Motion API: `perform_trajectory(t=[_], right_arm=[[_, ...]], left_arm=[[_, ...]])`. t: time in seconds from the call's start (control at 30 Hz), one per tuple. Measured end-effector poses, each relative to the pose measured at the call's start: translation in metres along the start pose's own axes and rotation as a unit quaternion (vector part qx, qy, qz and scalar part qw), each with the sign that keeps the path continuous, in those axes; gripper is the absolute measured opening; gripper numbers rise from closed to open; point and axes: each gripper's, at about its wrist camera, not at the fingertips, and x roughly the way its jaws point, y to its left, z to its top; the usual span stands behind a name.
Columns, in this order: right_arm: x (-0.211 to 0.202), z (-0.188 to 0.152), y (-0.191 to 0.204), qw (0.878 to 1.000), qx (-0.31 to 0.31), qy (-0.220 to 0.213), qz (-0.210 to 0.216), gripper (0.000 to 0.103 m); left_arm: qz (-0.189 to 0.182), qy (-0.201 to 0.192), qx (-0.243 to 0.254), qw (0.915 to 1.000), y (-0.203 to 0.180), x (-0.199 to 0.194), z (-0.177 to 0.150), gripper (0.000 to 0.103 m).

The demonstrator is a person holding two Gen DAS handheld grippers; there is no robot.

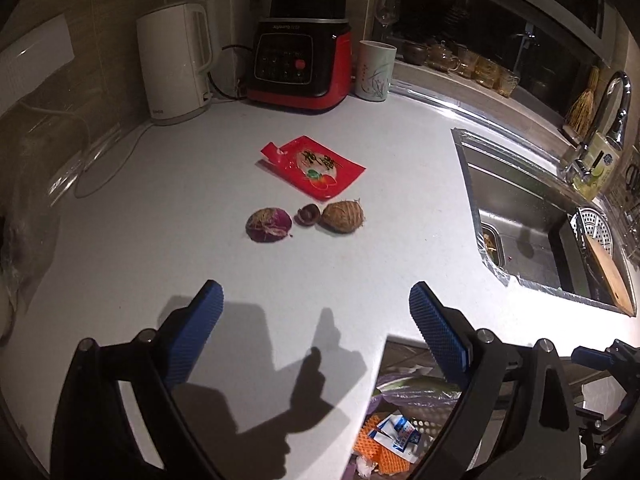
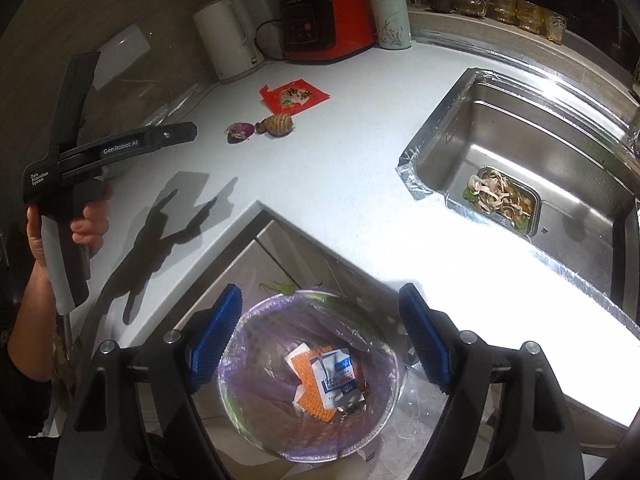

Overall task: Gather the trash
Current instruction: 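Lower the left gripper onto the red onion and close it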

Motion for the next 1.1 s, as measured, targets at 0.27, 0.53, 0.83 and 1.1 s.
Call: perform_trajectory(t=[0.27, 0.53, 0.83, 1.1], right_arm=[[0.026, 0.03, 0.006, 1.0, 0.016, 0.007, -0.019, 0.08], [0.055, 0.047, 0.011, 0.999, 0.028, 0.031, -0.033, 0.08], [0.074, 0.053, 0.01, 0.996, 0.048, 0.052, -0.047, 0.08], [0.085, 0.059, 0.017, 0.996, 0.045, 0.064, -0.051, 0.08]], left_arm=[[-0.02, 0.017, 0.005, 0.9996, 0.028, 0.052, 0.035, 0.09], [-0.046, 0.05, 0.027, 0.9974, 0.051, 0.109, 0.044, 0.09], [-0.073, 0.072, 0.047, 0.9936, 0.068, 0.139, 0.036, 0.09], [-0.073, 0.055, 0.078, 0.9928, 0.067, 0.14, 0.036, 0.073]])
